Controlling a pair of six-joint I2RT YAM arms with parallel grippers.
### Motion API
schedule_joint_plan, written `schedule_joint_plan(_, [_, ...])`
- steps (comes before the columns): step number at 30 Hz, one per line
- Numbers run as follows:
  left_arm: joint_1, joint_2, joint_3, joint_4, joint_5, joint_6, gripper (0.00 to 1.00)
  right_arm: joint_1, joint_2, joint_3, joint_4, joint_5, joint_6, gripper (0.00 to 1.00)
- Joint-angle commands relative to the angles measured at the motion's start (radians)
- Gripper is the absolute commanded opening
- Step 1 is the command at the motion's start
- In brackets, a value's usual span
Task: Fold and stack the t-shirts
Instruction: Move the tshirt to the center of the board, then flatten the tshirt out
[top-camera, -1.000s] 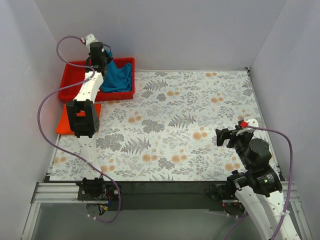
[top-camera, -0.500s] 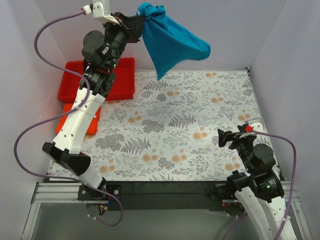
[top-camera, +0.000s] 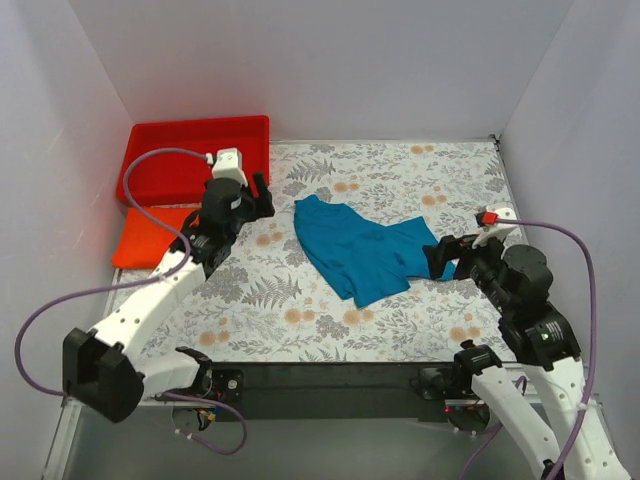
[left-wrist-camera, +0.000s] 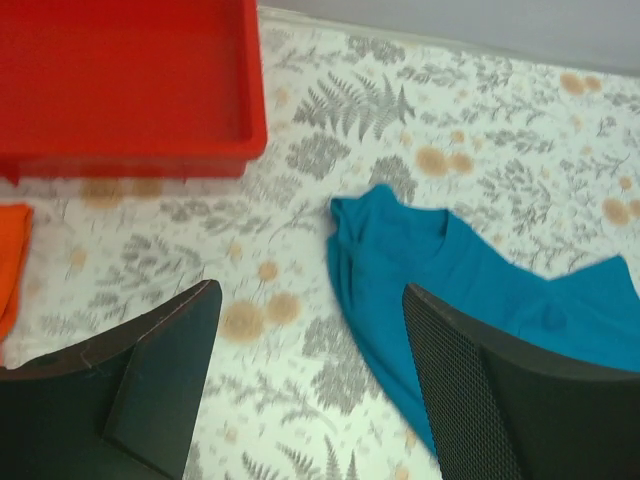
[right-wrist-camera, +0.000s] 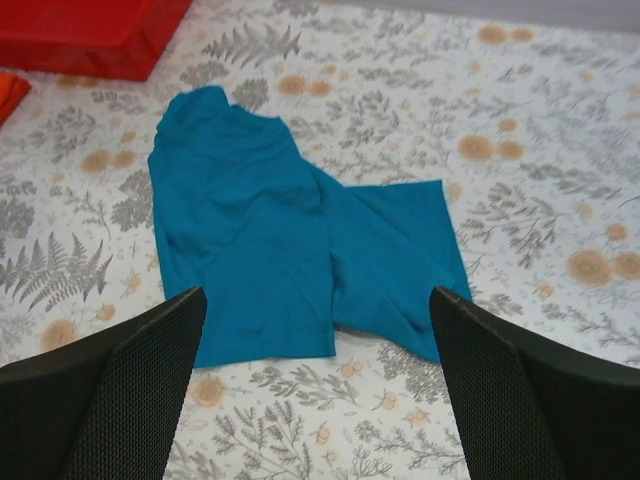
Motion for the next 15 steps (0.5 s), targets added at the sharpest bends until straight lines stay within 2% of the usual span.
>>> schedule_joint_plan(1, [-0.001, -0.187, -0.129, -0.022, -0.026, -0.025, 0.72, 0.002, 0.101, 0.002, -0.026, -0.069, 0.078, 0.98])
schedule_joint_plan(5, [0.000, -0.292, -0.286, -0.045, -0.028, -0.031, 0.73, 0.002, 0.299, -0.032, 0.006, -0.115, 0.141, 0.98])
schedule_joint_plan(7, [0.000, -0.355, -0.364, -0.034, -0.049, -0.041, 0.73, 0.004, 0.432, -0.066, 0.084, -0.147, 0.181, 0.93])
schedule_joint_plan(8, [-0.001, -0.373, -0.407, -0.019, -0.064, -0.041, 0.72, 0.002, 0.463, -0.090, 0.121, -0.170, 0.186, 0.85])
schedule_joint_plan(9, [0.000, -0.379, -0.415, -0.020, -0.058, -0.030, 0.72, 0.001, 0.551, -0.110, 0.146, -0.165, 0.210, 0.82])
schedule_joint_plan(11, [-0.001, -0.384, -0.404, -0.020, -0.067, -0.036, 0.72, -0.005, 0.624, -0.136, 0.173, -0.149, 0.227, 0.76])
schedule_joint_plan(15, [0.000, -0.393, -0.403, -0.031, -0.064, -0.035, 0.71, -0.033, 0.707, -0.211, 0.239, -0.151, 0.232, 0.67])
